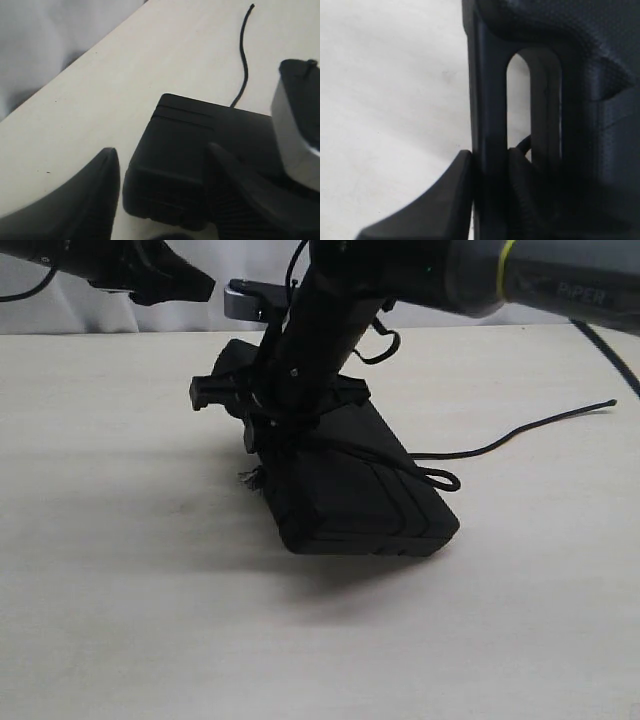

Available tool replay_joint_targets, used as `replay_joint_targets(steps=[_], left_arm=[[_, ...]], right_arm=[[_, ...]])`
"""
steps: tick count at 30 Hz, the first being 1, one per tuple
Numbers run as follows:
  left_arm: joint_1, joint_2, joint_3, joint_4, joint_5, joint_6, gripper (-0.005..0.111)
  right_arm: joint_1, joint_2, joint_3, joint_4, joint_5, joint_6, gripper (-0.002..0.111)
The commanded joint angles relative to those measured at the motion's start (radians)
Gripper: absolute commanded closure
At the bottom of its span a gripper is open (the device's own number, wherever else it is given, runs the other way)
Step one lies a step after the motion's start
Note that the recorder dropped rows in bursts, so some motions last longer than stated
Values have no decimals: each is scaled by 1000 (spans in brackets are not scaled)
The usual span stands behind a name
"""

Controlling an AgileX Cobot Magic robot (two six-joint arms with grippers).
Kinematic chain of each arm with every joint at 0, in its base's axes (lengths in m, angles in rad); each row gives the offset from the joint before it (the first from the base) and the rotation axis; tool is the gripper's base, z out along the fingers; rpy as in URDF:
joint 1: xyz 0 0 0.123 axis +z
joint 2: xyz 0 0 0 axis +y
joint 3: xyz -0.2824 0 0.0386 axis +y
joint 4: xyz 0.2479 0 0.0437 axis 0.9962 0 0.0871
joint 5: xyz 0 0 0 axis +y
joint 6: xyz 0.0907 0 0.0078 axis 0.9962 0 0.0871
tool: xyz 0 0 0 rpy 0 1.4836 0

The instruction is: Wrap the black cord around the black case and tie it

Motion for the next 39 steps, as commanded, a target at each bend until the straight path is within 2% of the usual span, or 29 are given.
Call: replay_joint_targets(steps=[1, 5, 11, 13, 18, 22, 25, 29, 31, 33, 36, 39], left_arm=[[2, -7, 0, -3, 36, -5, 59], [2, -1, 0, -3, 58, -5, 59], [2, 17, 1, -1, 79, -5, 59], [2, 17, 1, -1, 79, -3, 59], [2, 26, 1, 0, 98, -3, 59], [-17, 61, 35, -2, 139, 61, 59], [-54, 97, 80, -2, 178, 196, 59], [-123, 134, 116, -9, 329, 442, 59], [-174, 140, 132, -3, 341, 502, 59], [-233, 140, 145, 49, 287, 511, 59], [-319, 140, 165, 209, 164, 490, 59], [-382, 140, 194, 262, 34, 484, 59]], right_arm=[[8, -5, -1, 28, -32, -5, 104], [5, -5, -1, 26, -18, -54, 101], [5, -5, -1, 23, -39, -56, 73], [5, -5, -1, 20, -53, -56, 68], [2, -13, -11, 17, -95, -56, 68], [-32, -43, -68, 4, -17, -56, 68], [-79, -79, -92, -61, 85, -56, 68], [-157, -113, -85, -211, 229, -49, 68], [-203, -127, -62, -253, 229, -49, 68], [-260, -146, -18, -265, 229, -51, 68], [-353, -173, 79, -263, 219, -82, 68], [-449, -193, 194, -261, 141, -98, 68]])
